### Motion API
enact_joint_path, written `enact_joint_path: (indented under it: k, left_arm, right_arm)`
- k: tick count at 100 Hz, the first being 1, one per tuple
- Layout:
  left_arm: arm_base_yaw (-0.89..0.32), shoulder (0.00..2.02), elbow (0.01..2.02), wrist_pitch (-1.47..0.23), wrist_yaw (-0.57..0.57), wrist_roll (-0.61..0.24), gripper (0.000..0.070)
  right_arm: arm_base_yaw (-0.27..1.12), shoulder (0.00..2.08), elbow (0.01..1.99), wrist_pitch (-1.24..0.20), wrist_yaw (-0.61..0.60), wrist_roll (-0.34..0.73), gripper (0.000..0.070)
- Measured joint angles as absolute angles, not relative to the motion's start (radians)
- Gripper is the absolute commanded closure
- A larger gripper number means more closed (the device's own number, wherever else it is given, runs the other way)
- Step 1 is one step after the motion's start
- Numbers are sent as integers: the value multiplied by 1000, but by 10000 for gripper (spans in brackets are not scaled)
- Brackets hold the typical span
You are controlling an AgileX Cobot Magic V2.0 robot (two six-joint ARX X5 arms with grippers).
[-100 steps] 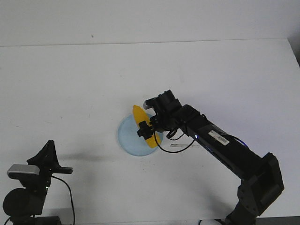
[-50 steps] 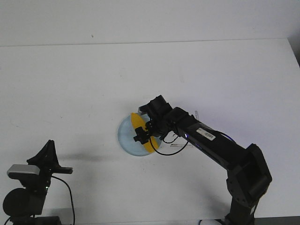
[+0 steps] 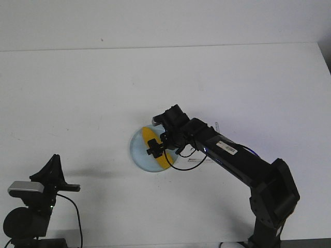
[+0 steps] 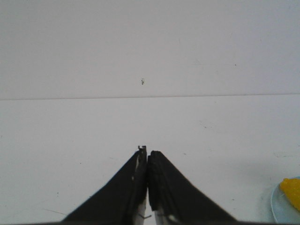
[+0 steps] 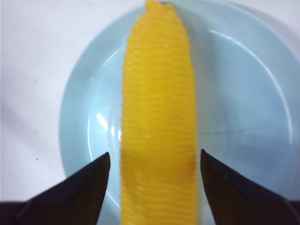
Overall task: Place corn on plate with both arms
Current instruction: 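Open the right gripper to release the corn and lift away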
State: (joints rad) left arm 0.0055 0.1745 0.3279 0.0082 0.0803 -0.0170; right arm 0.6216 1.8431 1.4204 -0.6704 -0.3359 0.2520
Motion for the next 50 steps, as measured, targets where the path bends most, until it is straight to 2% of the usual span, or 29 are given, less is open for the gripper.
enact_joint_path:
  k: [29,36,50]
  left_arm:
    - [6,175,328,8,80,-17,696]
    - [6,175,328,8,80,-17,696]
    - [6,175,328,8,80,-17,696]
  right_arm:
    - [602,1674,1428,-668,-272,262,277]
    - [590,1625,1430,-667,-215,257,344]
    - [551,1540,1414,-666,-17,207,583]
